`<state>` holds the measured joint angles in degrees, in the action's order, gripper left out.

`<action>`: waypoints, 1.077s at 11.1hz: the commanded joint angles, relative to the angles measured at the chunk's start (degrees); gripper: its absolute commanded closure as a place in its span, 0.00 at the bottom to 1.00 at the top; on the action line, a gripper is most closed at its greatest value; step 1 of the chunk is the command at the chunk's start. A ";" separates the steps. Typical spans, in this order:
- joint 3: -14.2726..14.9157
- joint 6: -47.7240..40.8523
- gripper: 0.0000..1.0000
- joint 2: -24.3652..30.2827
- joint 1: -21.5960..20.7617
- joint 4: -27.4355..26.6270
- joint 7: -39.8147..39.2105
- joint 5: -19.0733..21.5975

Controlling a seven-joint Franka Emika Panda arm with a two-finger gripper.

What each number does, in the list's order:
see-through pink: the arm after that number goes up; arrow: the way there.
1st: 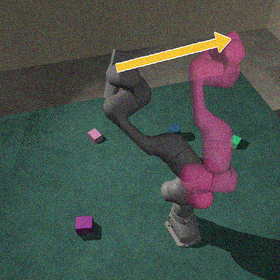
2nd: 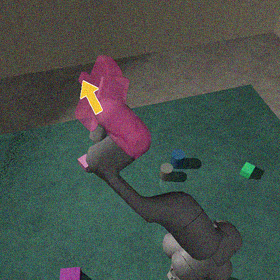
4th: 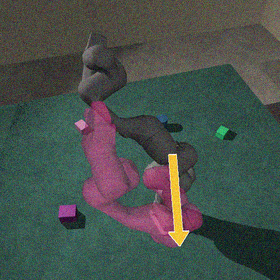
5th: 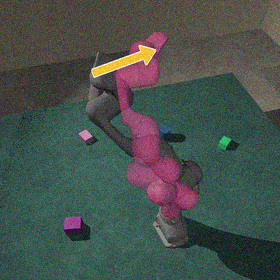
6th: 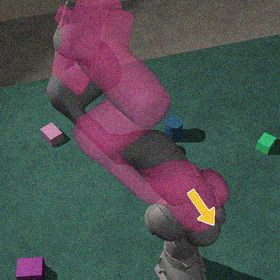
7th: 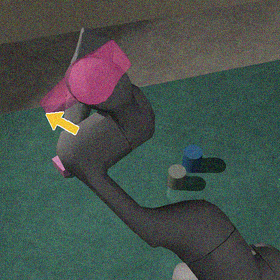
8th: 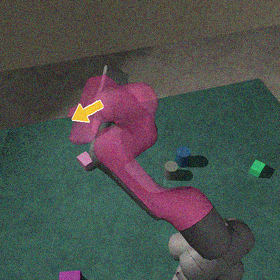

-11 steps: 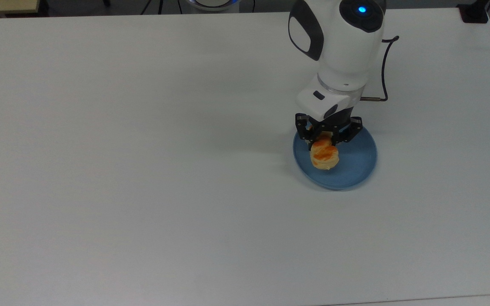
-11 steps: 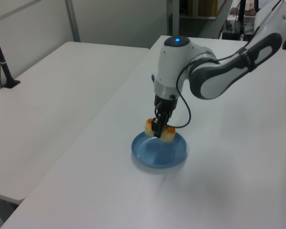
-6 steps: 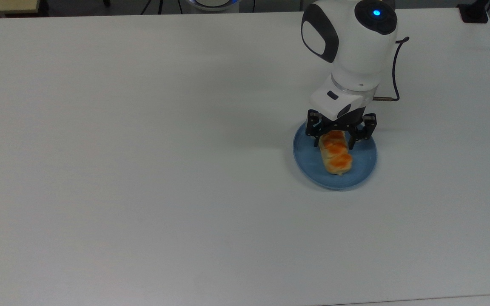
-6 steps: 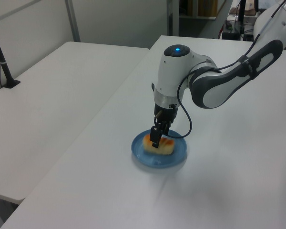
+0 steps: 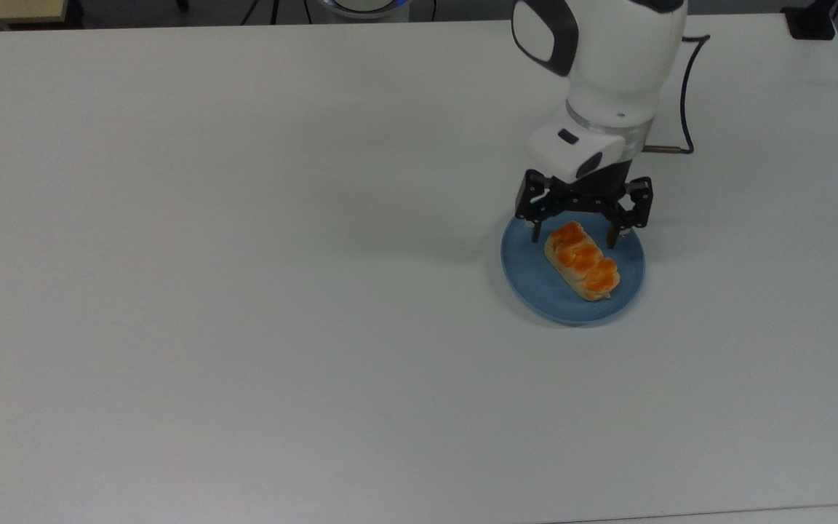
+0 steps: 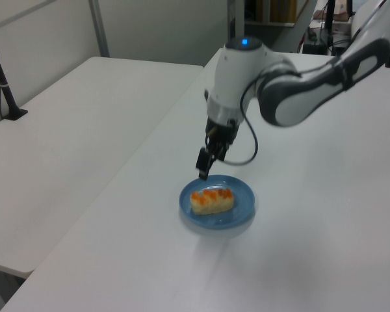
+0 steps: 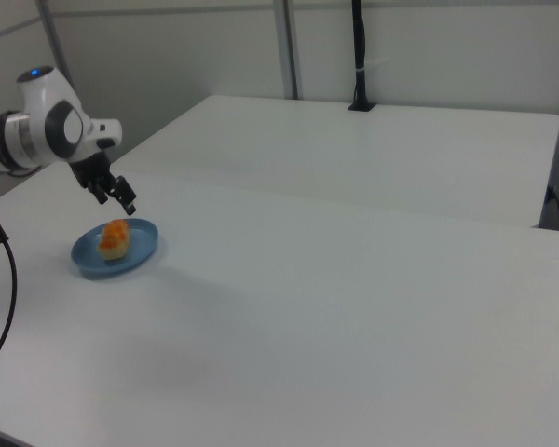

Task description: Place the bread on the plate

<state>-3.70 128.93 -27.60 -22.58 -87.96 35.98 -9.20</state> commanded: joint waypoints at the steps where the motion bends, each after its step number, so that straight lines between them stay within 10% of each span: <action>1: 0.71 -11.47 0.00 7.10 4.37 -1.42 -12.01 0.23; 7: 0.36 -28.11 0.00 20.80 19.65 -4.49 -35.42 3.72; 12: 0.97 -35.85 0.00 26.45 23.98 -4.94 -35.98 7.00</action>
<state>-2.95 93.91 -3.59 1.22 -90.34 0.32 -3.09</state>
